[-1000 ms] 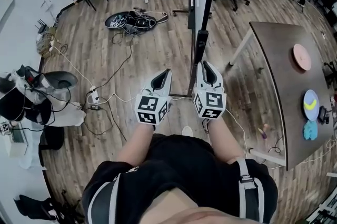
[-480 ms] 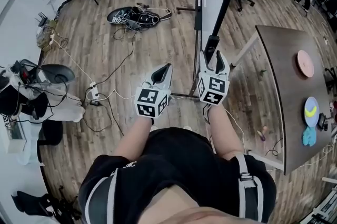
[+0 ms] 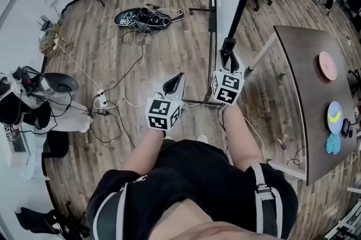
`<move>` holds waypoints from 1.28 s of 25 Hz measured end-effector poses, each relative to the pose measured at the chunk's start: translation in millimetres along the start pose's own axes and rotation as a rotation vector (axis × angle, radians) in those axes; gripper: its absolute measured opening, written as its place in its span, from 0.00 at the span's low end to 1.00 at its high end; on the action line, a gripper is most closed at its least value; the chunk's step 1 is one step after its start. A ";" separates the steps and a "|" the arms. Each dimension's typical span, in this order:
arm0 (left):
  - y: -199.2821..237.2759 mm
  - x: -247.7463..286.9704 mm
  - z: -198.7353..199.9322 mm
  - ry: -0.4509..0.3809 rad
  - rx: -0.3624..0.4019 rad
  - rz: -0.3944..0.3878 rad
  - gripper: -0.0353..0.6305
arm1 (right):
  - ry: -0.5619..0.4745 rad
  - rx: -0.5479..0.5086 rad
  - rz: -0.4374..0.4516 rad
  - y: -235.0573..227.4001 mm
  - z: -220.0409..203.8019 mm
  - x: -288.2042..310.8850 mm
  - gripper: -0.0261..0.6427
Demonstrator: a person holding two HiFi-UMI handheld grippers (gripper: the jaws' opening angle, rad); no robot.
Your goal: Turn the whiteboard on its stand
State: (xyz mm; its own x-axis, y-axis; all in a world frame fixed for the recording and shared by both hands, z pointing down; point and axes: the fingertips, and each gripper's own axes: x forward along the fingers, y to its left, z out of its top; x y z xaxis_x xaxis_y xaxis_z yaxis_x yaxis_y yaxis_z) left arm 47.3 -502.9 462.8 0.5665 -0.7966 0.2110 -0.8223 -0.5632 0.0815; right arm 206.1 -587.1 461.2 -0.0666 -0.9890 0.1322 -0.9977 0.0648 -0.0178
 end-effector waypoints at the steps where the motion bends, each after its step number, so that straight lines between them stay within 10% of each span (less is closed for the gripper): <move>1: -0.1 -1.1 -1.4 0.001 -0.005 -0.001 0.07 | 0.001 -0.001 -0.008 0.2 -0.6 -1.2 0.29; 17: 25.4 -24.3 -6.3 -0.013 -0.038 -0.119 0.07 | -0.006 -0.009 -0.100 23.0 -7.0 -35.1 0.29; 32: 14.5 -54.1 -30.3 -0.004 -0.037 -0.418 0.07 | -0.021 -0.038 -0.253 62.7 -23.5 -113.5 0.29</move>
State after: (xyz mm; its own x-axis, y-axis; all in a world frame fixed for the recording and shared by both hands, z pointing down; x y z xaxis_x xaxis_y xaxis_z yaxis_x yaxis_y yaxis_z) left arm 3.1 -461.3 482.1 0.8517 -0.5023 0.1491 -0.5233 -0.8297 0.1942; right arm 150.9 -467.6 468.4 0.1853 -0.9769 0.1067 -0.9822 -0.1809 0.0503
